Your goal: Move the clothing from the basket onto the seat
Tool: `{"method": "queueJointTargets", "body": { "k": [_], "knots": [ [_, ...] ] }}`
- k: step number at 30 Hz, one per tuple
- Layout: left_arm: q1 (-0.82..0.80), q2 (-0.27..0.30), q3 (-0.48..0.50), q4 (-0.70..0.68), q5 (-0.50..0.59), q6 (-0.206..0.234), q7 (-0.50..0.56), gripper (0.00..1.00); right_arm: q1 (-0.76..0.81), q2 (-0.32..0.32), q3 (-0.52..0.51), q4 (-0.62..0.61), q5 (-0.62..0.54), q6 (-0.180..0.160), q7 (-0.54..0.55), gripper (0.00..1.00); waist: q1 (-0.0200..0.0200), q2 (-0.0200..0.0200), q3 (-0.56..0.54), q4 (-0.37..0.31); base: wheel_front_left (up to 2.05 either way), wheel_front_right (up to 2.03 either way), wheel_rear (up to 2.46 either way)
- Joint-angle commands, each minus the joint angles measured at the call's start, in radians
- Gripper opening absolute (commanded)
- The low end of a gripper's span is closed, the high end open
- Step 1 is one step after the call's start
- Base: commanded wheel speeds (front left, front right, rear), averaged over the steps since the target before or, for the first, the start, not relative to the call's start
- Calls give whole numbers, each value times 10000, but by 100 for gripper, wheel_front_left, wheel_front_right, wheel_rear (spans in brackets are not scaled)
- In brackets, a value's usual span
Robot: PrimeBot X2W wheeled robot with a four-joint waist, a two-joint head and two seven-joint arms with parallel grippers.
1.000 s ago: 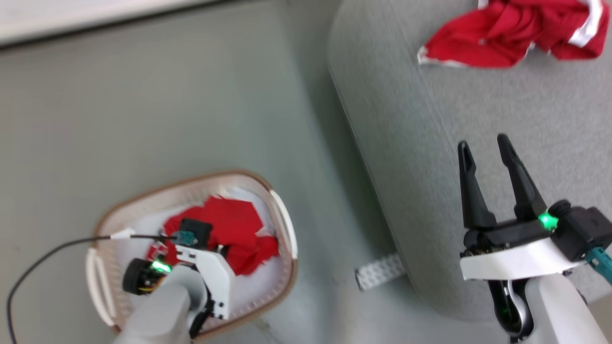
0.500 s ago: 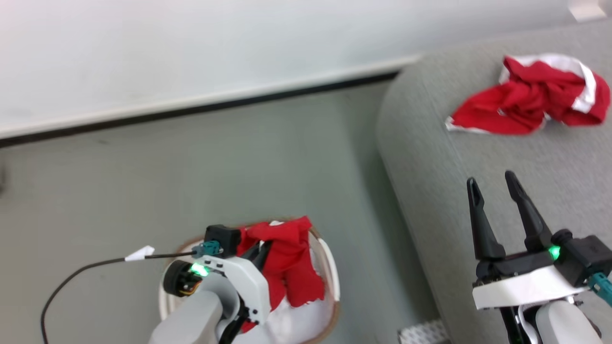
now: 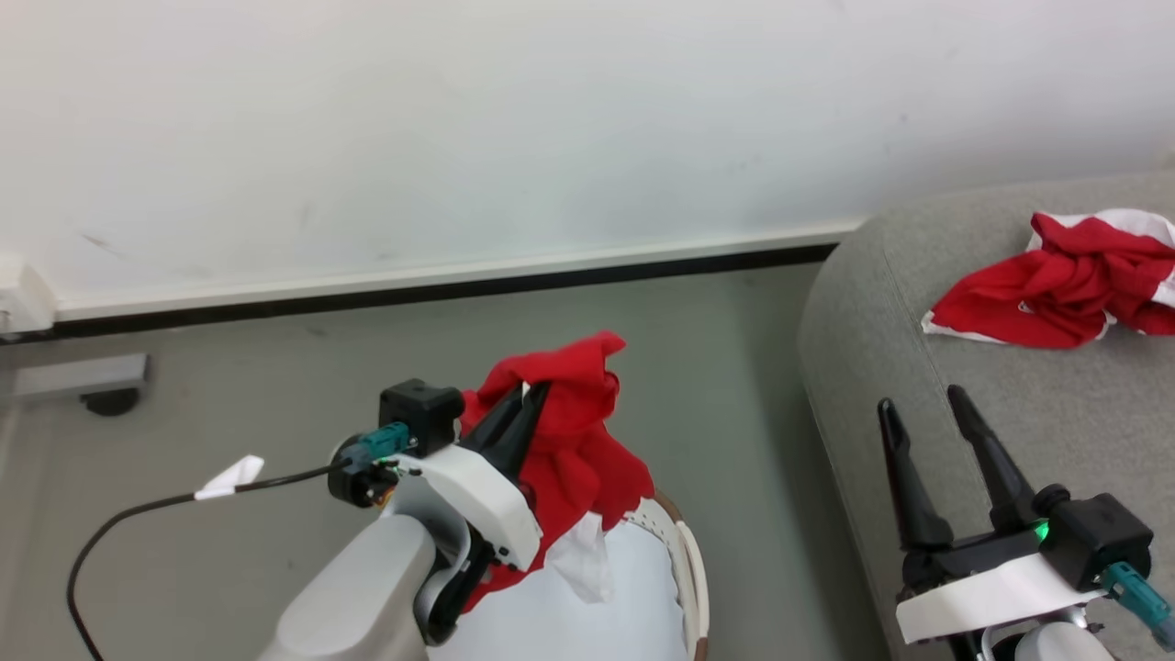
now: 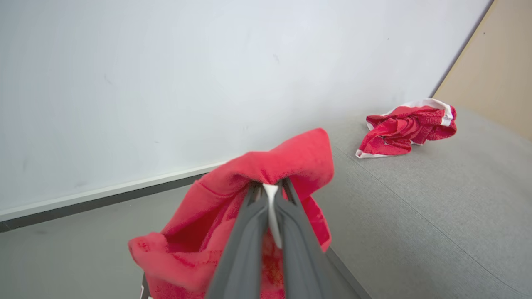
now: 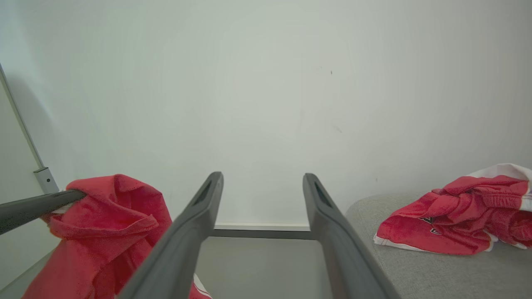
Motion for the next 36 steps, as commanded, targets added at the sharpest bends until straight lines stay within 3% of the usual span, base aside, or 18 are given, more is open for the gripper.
{"method": "queueJointTargets", "body": {
  "k": [1, 22, 36],
  "knots": [
    [226, 132, 163, -494, 243, 94, -6, 0, 189, -33, 83, 72, 57, -23, 1, 100, 2, 0, -227, 160, 0, 0, 0],
    [340, 773, 648, -4633, 786, 992, 414, 0, 427, -7, 787, 329, 288, -23, 1, 100, 2, 0, -840, 640, 0, 0, 0],
    [496, 990, 687, -5335, 656, 1228, 565, 0, 287, -30, 890, 355, 346, -23, 1, 100, 2, 0, -668, 657, 0, 0, 0]
  ]
}}
